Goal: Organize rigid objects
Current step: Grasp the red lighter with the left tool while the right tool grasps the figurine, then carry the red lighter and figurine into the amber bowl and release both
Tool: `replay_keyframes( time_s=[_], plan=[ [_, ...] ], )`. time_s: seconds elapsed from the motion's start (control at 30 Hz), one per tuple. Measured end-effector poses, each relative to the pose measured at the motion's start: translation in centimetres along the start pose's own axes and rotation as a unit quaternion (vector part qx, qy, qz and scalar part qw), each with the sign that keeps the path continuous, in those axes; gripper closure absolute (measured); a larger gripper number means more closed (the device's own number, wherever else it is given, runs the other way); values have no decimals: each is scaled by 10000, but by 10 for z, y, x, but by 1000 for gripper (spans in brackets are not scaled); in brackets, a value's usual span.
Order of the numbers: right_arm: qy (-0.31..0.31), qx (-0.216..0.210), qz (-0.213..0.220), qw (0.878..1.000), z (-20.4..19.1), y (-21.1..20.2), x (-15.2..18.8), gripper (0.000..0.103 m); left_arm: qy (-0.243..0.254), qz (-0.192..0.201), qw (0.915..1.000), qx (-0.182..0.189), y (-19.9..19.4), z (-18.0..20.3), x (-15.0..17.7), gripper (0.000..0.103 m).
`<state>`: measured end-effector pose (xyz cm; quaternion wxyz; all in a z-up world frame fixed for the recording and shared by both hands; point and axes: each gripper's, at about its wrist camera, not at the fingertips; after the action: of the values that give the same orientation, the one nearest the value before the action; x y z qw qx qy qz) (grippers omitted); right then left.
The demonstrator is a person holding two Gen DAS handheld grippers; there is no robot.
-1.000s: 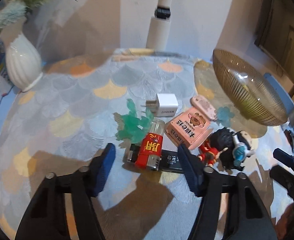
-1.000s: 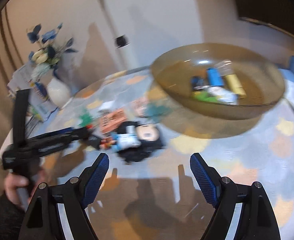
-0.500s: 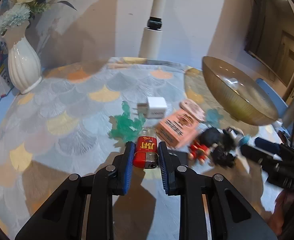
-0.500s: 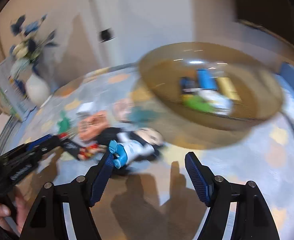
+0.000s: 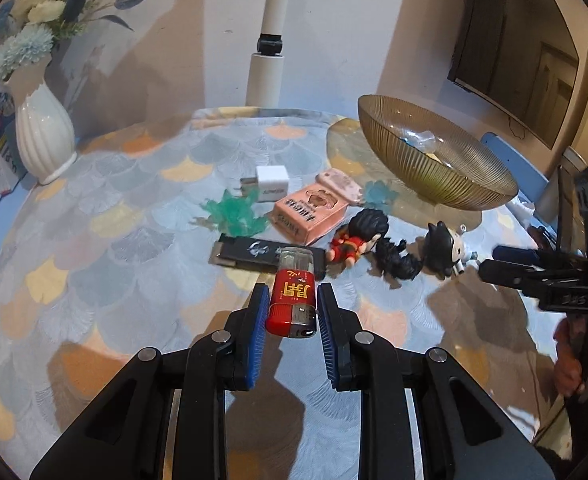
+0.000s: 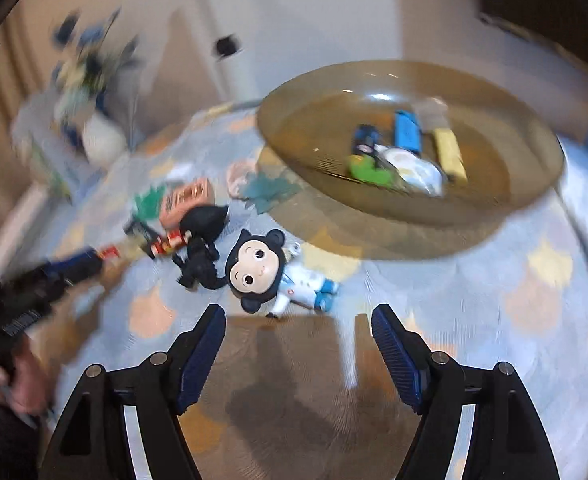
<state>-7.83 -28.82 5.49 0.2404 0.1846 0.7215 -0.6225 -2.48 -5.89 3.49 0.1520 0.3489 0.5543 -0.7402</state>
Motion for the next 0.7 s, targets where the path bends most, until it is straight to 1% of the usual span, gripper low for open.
replay_keyframes(
  time_s=[0.07,0.1,0.13,0.17,0.2,0.23,0.27,0.33,0.37,0.4,0.43,0.47,0.5,0.53,0.57,0.6,0.67,0.7],
  plan=[
    [-363,138,-57,9992,-5,10,-7,28,44,-151,9998,137,-1,-5,2,81],
    [-457,143,-118,9988,-3,16,-10,28,83,-201,9995,207,-3,-7,3,81],
    [-519,50,-256,9983,0,24,-13,28,145,-271,9991,291,-3,-7,5,79],
    [-562,-61,-362,9977,1,30,-15,28,209,-370,9983,395,-2,-6,7,62],
    [-646,-142,-446,9968,1,36,-16,27,245,-416,9980,409,-1,-5,8,43],
    [-761,-124,-423,9961,-1,39,-18,27,256,-419,9982,337,0,-4,9,34],
    [-829,-95,-387,9958,-3,40,-19,27,245,-423,9985,248,3,-2,8,30],
    [-911,-97,-361,9951,-6,43,-22,27,211,-371,9990,111,8,1,6,30],
    [-932,-91,-340,9950,-11,45,-23,30,207,-363,9991,104,10,3,5,30],
    [-957,-111,-309,9949,-15,46,-23,37,196,-399,9990,90,14,5,3,34],
    [-987,-126,-292,9946,-19,45,-22,48,174,-493,9986,28,20,7,0,39],
    [-999,-90,-270,9946,-21,44,-21,48,178,-630,9978,-73,28,9,-1,56],
    [-986,-69,-253,9948,-23,42,-19,49,218,-787,9964,-233,37,13,-1,65],
    [-968,-91,-226,9950,-24,39,-16,54,270,-845,9954,-373,42,15,0,76],
    [-921,-87,-175,9956,-24,34,-11,56,340,-727,9955,-511,41,18,1,83],
    [-831,-98,-170,9963,-23,30,-7,56,390,-655,9960,-466,39,20,2,83],
    [-557,-175,-147,9982,-17,17,3,61,370,-638,9968,-307,34,21,4,83],
    [-440,-231,-129,9987,-14,10,9,61,356,-623,9971,-253,31,22,5,83]
  ],
)
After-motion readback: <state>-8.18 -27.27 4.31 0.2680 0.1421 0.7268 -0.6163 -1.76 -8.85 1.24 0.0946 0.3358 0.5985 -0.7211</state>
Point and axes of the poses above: each gripper's, at about its wrist camera, not at the fingertips, and y roughly the way its jaws point, z to its right, x to its underside, and after that the axes turned 1 degree about -z, right-handed
